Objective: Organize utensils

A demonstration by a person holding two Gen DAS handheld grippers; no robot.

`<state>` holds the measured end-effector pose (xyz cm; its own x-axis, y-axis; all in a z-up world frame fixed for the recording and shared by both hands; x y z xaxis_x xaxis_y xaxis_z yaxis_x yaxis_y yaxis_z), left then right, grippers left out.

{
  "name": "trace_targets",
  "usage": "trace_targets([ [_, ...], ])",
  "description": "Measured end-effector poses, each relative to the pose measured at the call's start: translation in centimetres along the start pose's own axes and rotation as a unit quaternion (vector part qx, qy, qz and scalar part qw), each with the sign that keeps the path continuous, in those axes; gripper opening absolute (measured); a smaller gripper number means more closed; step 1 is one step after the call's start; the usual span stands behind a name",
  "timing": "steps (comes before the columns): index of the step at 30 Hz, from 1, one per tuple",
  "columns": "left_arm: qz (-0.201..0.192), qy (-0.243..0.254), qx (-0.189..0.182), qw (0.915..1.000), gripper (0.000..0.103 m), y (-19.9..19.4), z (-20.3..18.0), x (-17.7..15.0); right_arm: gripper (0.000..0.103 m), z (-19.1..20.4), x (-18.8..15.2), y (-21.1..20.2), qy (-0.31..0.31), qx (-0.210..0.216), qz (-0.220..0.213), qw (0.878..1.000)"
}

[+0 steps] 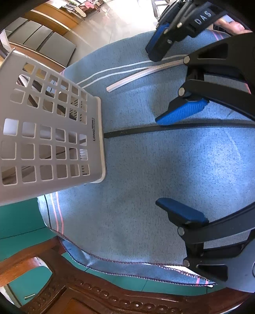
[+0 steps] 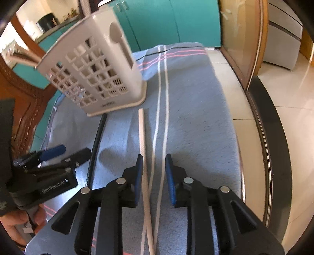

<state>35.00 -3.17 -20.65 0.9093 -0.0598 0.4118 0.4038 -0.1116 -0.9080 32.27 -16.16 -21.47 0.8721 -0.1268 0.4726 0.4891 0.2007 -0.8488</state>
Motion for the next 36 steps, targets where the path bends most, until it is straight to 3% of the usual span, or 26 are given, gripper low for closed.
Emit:
trace_targets([
  [7,-0.006,0.014,-0.020,0.9997,0.078,0.2,-0.9,0.1,0.031,-1.1,0.3,0.2,0.037,0.003,0.001,0.999],
  [15,0.000,0.033,-0.013,0.9994,0.076,1.1,-1.7,0.0,0.035,-1.4,0.2,0.4,0.047,-0.002,0.003,0.999],
  [18,-0.006,0.044,-0.020,0.9988,0.057,0.6,-2.5,-0.4,0.038,-1.2,0.3,0.4,0.044,-0.001,0.003,0.999],
  [20,-0.006,0.046,-0.023,0.9987,0.039,0.4,-2.4,-0.4,0.039,-1.2,0.3,0.4,0.044,-0.001,0.002,0.999],
  [27,0.007,0.059,-0.027,0.9979,0.013,-0.4,-1.9,-1.4,0.039,-1.2,0.3,0.5,0.044,-0.001,0.002,0.999],
  [34,0.008,0.084,-0.025,0.9961,0.013,-1.5,-1.2,-3.2,0.039,-1.4,0.4,0.1,0.051,0.002,-0.008,0.999],
  [36,0.001,0.074,-0.018,0.9971,0.030,-1.4,-0.8,-3.0,0.039,-1.1,0.5,-0.1,0.045,0.004,-0.015,0.999],
])
Point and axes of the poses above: each gripper's, at about its wrist camera, not at the fingertips, and y roughly the way its jaws point, z to its left, x to its top, the point moved 4 cm from there along y, roughly the way its jaws point, and after that the axes turned 4 degrees about -x, right-handed, at the moved point
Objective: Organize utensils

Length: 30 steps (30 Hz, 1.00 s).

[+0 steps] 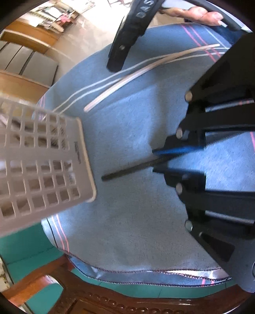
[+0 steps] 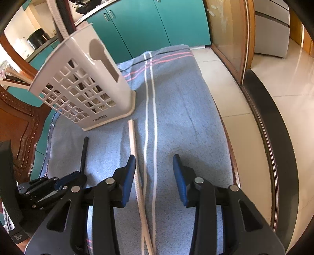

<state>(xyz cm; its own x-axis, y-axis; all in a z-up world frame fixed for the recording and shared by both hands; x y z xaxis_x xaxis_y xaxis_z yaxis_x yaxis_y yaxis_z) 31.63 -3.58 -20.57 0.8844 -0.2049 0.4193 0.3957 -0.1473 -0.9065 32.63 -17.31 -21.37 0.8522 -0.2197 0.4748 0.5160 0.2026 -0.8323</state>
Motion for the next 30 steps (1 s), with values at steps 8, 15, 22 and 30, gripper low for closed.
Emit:
trace_targets([
  [8,-0.013,-0.035,0.014,0.9992,0.059,0.6,3.0,1.1,0.042,2.2,-0.3,0.7,-0.044,-0.011,-0.012,0.999],
  [15,-0.023,-0.030,0.008,0.9992,0.066,1.0,4.0,1.6,0.043,3.4,-0.2,0.8,-0.079,-0.017,-0.031,0.996],
  [22,-0.027,-0.021,-0.003,0.9994,0.068,2.3,4.6,3.1,0.044,4.2,0.0,2.1,-0.095,-0.031,-0.021,0.995],
  [30,-0.029,-0.027,0.000,0.9992,0.068,3.1,5.2,4.3,0.044,4.6,1.3,4.2,-0.120,-0.082,-0.019,0.989],
])
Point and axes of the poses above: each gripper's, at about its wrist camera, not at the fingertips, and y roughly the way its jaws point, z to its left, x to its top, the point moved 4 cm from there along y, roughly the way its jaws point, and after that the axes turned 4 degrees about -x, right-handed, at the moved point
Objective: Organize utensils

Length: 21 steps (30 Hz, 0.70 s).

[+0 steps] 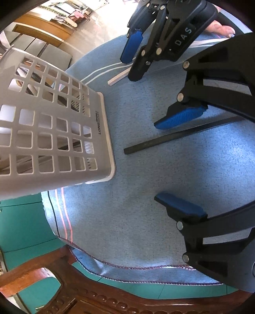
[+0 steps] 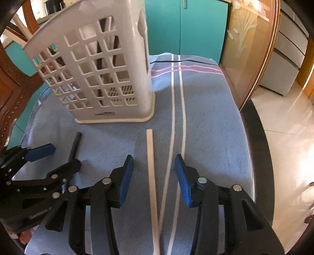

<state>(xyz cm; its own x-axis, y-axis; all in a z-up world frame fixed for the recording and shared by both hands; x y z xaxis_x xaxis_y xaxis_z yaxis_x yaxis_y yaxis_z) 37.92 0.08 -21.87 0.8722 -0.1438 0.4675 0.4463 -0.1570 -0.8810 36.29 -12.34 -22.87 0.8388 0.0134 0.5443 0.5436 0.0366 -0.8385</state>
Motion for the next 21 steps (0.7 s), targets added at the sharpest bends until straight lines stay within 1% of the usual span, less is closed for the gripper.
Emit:
trace_targets([
  [7,-0.003,0.001,0.003,1.0000,0.068,0.1,-0.2,0.0,0.044,0.3,0.6,0.6,-0.015,-0.020,-0.007,1.000],
  [8,-0.003,0.001,0.003,1.0000,0.068,0.1,-0.2,-0.1,0.041,0.3,0.6,0.6,-0.014,-0.019,-0.007,1.000],
  [9,-0.003,0.001,0.003,1.0000,0.068,0.1,-0.2,-0.1,0.035,0.2,0.6,0.5,-0.009,-0.020,-0.009,1.000],
  [10,-0.004,0.001,0.003,1.0000,0.068,-0.1,-0.5,-0.4,0.017,0.3,0.5,0.5,-0.008,-0.019,-0.011,1.000],
  [11,-0.004,0.001,0.004,1.0000,0.068,-0.1,-0.5,-0.5,0.007,0.3,0.4,0.3,-0.008,-0.017,-0.010,1.000],
  [13,-0.003,0.000,0.004,1.0000,0.068,-0.1,-0.5,-0.4,0.007,0.0,0.5,0.3,0.001,-0.006,-0.010,1.000],
  [15,-0.006,0.000,0.004,1.0000,0.059,-0.4,-0.7,-0.7,0.007,-0.5,0.5,0.0,0.015,0.011,-0.013,1.000],
  [17,-0.011,0.000,0.001,0.9999,0.030,-0.6,-0.9,-0.7,0.007,-1.0,0.7,-0.4,0.025,0.027,-0.021,0.999],
  [18,-0.011,0.000,-0.001,0.9999,0.026,-0.6,-0.9,-0.7,0.007,-1.0,0.8,-0.7,0.023,0.029,-0.026,0.999],
  [20,-0.011,0.001,-0.005,0.9999,0.013,-0.7,-1.1,-0.6,0.006,-1.0,0.9,-0.9,0.020,0.026,-0.032,0.999],
  [21,-0.011,0.000,-0.006,0.9999,0.013,-0.7,-1.0,-0.6,0.006,-1.0,1.0,-0.9,0.020,0.027,-0.031,0.999],
])
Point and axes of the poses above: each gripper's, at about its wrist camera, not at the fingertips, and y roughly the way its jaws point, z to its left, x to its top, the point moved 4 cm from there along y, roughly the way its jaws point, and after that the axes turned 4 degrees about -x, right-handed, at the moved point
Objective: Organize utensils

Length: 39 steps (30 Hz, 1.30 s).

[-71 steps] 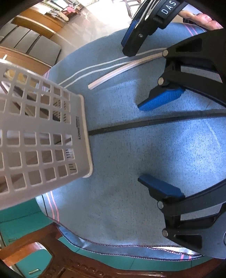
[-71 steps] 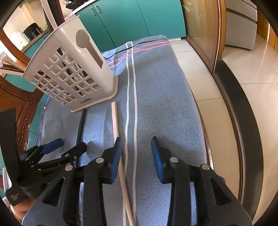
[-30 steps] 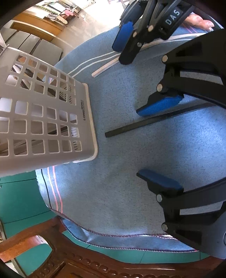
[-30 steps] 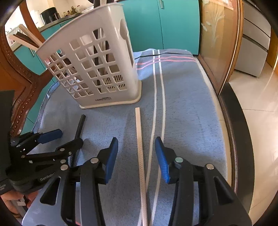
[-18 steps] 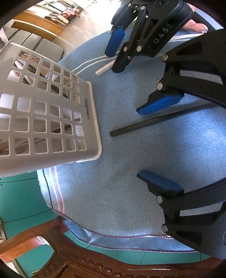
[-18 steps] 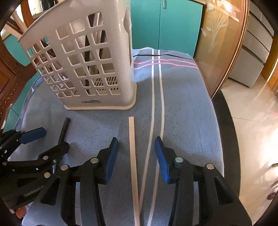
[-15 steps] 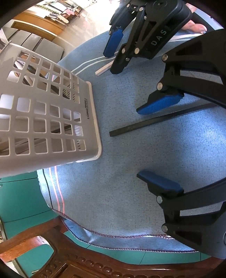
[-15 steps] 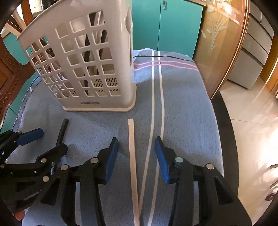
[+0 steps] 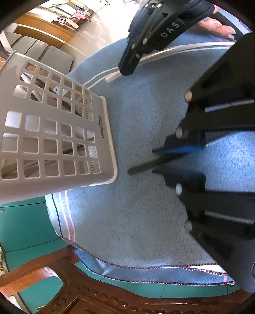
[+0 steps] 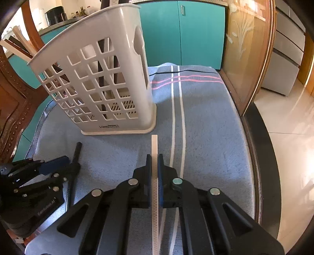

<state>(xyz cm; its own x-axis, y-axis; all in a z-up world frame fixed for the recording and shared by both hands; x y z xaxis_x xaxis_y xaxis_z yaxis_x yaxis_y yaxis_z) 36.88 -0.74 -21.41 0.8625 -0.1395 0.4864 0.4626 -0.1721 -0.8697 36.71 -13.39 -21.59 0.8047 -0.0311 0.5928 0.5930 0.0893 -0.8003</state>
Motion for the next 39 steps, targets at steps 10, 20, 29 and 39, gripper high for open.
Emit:
trace_targets([
  [10,0.001,0.010,0.001,1.0000,0.007,-0.1,-0.3,0.1,0.013,0.2,-0.6,0.6,-0.001,-0.002,0.021,1.000],
  [20,0.002,0.019,0.011,0.9997,0.008,-0.1,-1.1,-0.3,0.023,2.1,-1.7,0.6,-0.063,-0.048,0.017,0.997],
  [29,-0.022,0.027,0.017,0.9993,0.007,-3.4,-2.7,-0.5,0.006,3.0,-1.8,-1.4,-0.053,-0.013,-0.006,0.999],
  [39,-0.111,0.043,0.006,0.9929,0.007,-11.7,-5.2,-0.2,0.006,0.7,-0.7,-11.5,0.013,0.061,-0.116,0.991],
])
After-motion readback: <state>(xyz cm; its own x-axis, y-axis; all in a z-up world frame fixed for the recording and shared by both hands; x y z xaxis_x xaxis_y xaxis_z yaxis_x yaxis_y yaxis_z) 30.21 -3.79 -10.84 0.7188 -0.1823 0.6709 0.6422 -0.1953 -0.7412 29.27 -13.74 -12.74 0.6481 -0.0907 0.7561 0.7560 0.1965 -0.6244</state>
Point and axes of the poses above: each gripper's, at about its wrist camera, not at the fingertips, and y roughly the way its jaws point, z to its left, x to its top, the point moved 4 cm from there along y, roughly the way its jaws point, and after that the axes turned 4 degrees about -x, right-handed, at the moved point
